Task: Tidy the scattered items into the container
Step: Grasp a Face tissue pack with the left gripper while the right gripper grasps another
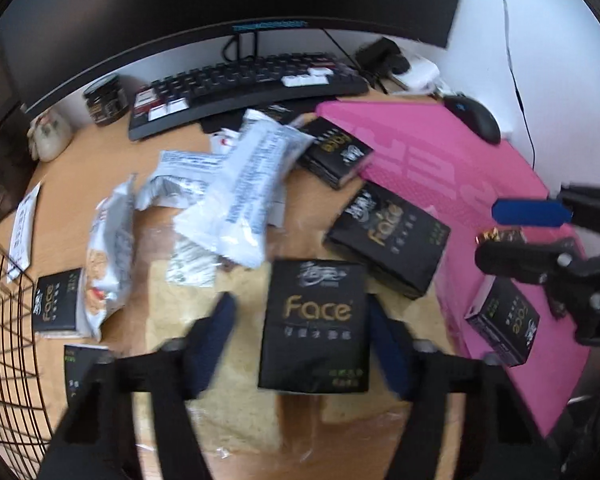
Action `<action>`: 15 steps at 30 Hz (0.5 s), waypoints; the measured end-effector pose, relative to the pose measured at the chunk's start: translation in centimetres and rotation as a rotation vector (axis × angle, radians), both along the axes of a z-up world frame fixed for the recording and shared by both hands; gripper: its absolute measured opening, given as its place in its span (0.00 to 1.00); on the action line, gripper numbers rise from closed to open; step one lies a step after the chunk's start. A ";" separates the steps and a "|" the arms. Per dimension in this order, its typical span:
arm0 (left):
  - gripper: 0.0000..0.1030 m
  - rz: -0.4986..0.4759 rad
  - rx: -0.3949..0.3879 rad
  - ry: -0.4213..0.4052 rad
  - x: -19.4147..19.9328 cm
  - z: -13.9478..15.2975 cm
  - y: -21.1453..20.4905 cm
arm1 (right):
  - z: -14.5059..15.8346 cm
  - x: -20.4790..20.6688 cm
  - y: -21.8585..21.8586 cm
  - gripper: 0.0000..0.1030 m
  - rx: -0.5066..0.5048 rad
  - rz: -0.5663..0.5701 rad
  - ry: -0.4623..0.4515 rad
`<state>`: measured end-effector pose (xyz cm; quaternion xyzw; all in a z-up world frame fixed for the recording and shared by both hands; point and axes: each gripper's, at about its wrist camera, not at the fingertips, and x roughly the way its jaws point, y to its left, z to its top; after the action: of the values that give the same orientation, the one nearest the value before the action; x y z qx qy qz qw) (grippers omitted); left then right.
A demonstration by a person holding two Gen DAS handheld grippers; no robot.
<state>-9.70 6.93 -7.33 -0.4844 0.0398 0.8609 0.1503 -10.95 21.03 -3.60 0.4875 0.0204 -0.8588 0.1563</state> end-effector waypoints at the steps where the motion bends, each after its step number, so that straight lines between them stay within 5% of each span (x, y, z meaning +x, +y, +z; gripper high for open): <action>1: 0.51 0.022 0.013 -0.004 -0.1 0.1 -0.8 | 0.0 -0.1 -0.2 0.48 -0.002 0.004 0.003; 7: 0.51 0.069 0.024 0.005 0.9 0.8 -3.5 | -0.2 -0.9 -3.6 0.50 0.032 0.074 0.026; 10: 0.51 0.084 0.024 0.003 1.3 1.0 -4.5 | -1.2 -1.6 -5.2 0.60 0.065 0.092 0.021; 15: 0.51 0.097 0.033 -0.012 1.5 0.6 -5.5 | -2.6 -2.4 -6.1 0.55 0.072 0.106 0.009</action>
<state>-8.19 1.44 -6.70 -0.4884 0.0010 0.8647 0.1168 -13.37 14.91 -6.21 0.4870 0.0779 -0.8503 0.1837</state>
